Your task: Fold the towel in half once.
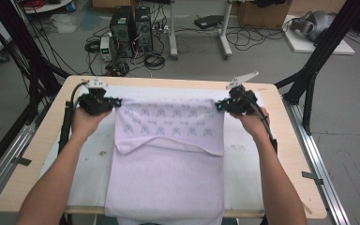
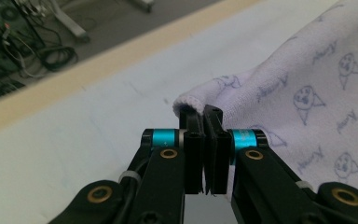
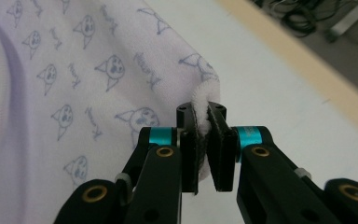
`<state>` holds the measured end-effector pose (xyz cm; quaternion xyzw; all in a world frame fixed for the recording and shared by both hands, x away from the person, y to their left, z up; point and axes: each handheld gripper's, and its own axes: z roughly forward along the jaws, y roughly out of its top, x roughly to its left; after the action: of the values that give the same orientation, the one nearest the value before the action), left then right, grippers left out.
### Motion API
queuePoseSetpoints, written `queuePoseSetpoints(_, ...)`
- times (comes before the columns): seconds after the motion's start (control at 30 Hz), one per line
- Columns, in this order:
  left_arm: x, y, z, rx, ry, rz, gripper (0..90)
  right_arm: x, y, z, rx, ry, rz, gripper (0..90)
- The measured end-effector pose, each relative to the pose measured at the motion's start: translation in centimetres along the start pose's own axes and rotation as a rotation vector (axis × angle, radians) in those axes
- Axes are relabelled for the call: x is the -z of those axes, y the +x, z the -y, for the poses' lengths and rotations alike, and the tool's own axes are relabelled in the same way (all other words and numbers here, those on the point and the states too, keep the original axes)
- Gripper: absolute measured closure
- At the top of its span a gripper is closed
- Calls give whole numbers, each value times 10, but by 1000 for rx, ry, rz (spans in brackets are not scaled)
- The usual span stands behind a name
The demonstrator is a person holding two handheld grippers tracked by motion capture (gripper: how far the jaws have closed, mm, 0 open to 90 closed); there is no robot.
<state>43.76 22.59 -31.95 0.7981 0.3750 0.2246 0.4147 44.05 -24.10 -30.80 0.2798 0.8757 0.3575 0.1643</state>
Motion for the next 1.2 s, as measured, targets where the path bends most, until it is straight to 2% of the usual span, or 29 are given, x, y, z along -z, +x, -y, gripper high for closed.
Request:
queuePoseSetpoints(0.03,3,3,-12,-12,-14,-16,871,6,-4,-11,15,-8,16,844)
queuePoseSetpoints(0.1,8,7,-32,-9,-50,-36,872,16,-12,-31,39,-8,60,844)
queuePoseSetpoints(0.17,9,8,-39,-7,-62,-52,865,21,-19,-45,34,-17,85,840)
queuePoseSetpoints(0.2,6,8,-38,-5,-51,-70,823,20,-21,-47,30,-24,85,807)
queuePoseSetpoints(0.23,3,7,-35,6,-20,-93,703,16,-23,-46,24,-36,79,704)
queuePoseSetpoints(0.27,-1,8,-29,18,5,-87,585,10,-24,-42,-5,-29,89,626)
queuePoseSetpoints(0.3,-3,8,-23,25,15,-76,562,4,-25,-36,-33,-23,71,601)
queuePoseSetpoints(0.37,-7,8,-3,48,14,-56,552,-9,-22,-19,-46,-7,58,541)
queuePoseSetpoints(0.43,-11,7,15,70,29,-41,536,-18,-16,-2,-66,-2,21,525)
queuePoseSetpoints(0.5,-13,6,31,79,53,-32,522,-24,-9,13,-67,4,0,514)
queuePoseSetpoints(0.6,-14,1,52,96,46,9,507,-32,0,30,-76,49,-50,492)
queuePoseSetpoints(0.63,-14,-1,58,97,41,24,508,-33,5,34,-67,47,-57,494)
queuePoseSetpoints(0.77,-12,-15,74,72,68,82,521,-38,21,50,-59,29,-97,514)
queuePoseSetpoints(0.83,-10,-23,80,55,38,94,540,-42,27,60,-53,39,-103,523)
queuePoseSetpoints(1.07,-12,-40,104,26,45,166,591,-52,45,83,-44,44,-146,549)
queuePoseSetpoints(1.17,-18,-45,109,4,101,203,597,-57,49,88,-37,50,-159,555)
queuePoseSetpoints(1.2,-19,-47,109,-4,105,214,598,-58,51,90,-35,53,-161,560)
